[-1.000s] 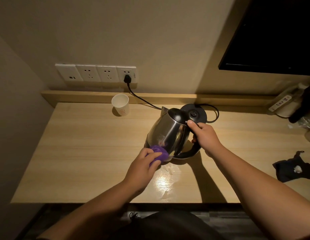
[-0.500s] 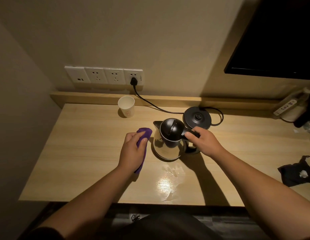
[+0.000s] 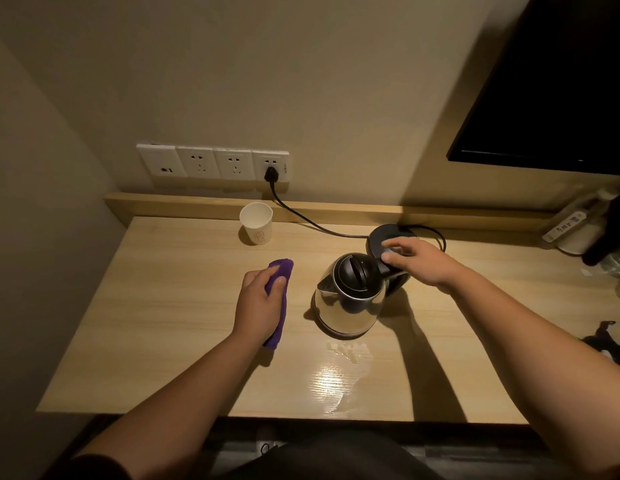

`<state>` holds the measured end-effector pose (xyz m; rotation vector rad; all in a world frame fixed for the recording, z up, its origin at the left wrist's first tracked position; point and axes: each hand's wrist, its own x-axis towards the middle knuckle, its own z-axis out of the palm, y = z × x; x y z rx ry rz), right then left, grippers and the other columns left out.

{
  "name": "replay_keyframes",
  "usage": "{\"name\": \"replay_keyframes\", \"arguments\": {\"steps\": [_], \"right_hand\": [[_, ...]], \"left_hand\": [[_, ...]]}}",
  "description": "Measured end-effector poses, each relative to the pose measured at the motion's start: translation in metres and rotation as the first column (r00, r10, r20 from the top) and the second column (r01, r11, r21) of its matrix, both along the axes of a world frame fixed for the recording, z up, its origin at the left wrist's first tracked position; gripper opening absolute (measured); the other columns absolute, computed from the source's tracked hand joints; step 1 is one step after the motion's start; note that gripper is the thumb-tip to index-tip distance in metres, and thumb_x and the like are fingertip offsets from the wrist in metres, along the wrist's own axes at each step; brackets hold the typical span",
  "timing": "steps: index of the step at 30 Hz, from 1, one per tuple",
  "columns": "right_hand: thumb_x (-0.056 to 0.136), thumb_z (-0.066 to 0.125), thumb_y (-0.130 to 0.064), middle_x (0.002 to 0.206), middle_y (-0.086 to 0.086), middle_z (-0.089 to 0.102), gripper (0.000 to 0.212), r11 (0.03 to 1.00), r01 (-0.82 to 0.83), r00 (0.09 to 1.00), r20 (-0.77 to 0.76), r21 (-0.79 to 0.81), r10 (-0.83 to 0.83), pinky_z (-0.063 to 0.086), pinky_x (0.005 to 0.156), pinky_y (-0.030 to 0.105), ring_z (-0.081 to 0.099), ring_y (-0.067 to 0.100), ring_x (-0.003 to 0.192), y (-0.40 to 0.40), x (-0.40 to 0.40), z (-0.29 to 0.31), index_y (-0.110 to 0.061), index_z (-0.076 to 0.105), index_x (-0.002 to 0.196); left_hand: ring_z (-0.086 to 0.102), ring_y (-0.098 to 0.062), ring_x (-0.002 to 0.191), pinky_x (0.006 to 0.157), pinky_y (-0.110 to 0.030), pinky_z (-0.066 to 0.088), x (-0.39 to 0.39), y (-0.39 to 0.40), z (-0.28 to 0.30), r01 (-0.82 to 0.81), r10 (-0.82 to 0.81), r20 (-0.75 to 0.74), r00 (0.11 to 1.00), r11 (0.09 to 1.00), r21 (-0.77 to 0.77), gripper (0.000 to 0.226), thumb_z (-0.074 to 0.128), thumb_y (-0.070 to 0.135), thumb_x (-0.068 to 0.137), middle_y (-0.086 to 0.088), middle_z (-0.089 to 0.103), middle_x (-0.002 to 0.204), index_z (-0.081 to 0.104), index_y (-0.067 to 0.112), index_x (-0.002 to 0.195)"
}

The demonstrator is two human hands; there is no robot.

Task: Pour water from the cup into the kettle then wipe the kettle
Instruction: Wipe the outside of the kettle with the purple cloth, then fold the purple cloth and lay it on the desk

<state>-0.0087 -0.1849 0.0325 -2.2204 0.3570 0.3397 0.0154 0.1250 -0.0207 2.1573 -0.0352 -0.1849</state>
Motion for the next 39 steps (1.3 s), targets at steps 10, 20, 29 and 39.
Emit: {"name": "replay_keyframes", "arguments": {"steps": [10, 20, 29, 39], "right_hand": [[0.093, 0.042, -0.059, 0.101, 0.008, 0.065, 0.052, 0.983, 0.123, 0.992, 0.029, -0.138, -0.12, 0.052, 0.086, 0.047, 0.061, 0.025, 0.093, 0.034, -0.003, -0.007, -0.016, 0.068, 0.102], [0.104, 0.033, -0.034, 0.078, 0.013, 0.06, 0.041, 0.928, 0.229, 0.97, 0.152, -0.293, -0.191, 0.043, 0.063, 0.035, 0.057, 0.025, 0.076, 0.026, -0.008, -0.021, -0.012, 0.058, 0.081], [0.1, 0.049, -0.037, 0.116, 0.013, 0.059, 0.035, 0.822, 0.256, 0.946, 0.308, -0.508, -0.103, 0.043, 0.091, 0.042, 0.052, 0.029, 0.109, 0.028, -0.014, -0.006, -0.008, 0.064, 0.114], [0.095, 0.063, -0.024, 0.148, 0.006, 0.046, 0.063, 0.643, -0.683, 0.673, 0.043, -0.347, 0.738, 0.037, 0.107, 0.033, 0.046, 0.022, 0.13, 0.152, -0.009, 0.038, -0.018, 0.035, 0.151]], "left_hand": [[0.049, -0.01, 0.102, 0.084, -0.025, 0.04, 0.003, 0.013, -0.013, 0.041, -0.038, -0.071, 0.997, 0.998, 0.037, 0.038, 0.046, 0.033, 0.101, 0.002, 0.047, 0.131, 0.048, 0.021, 0.137], [0.05, -0.01, 0.101, 0.084, -0.026, 0.041, 0.009, 0.022, -0.019, 0.089, -0.082, -0.109, 0.991, 0.994, 0.056, 0.036, 0.046, 0.033, 0.101, 0.004, 0.047, 0.129, 0.049, 0.023, 0.135], [0.06, -0.014, 0.097, 0.076, -0.031, 0.053, 0.007, 0.025, -0.013, 0.145, -0.177, -0.21, 0.962, 0.977, -0.159, 0.033, 0.05, 0.037, 0.098, 0.005, 0.06, 0.119, 0.053, 0.031, 0.131], [0.061, -0.021, 0.08, 0.073, -0.034, 0.048, -0.015, 0.047, 0.011, 0.04, -0.497, -0.545, 0.675, 0.762, -0.646, 0.025, 0.066, 0.03, 0.088, -0.013, 0.066, 0.097, 0.062, 0.011, 0.103]]}}
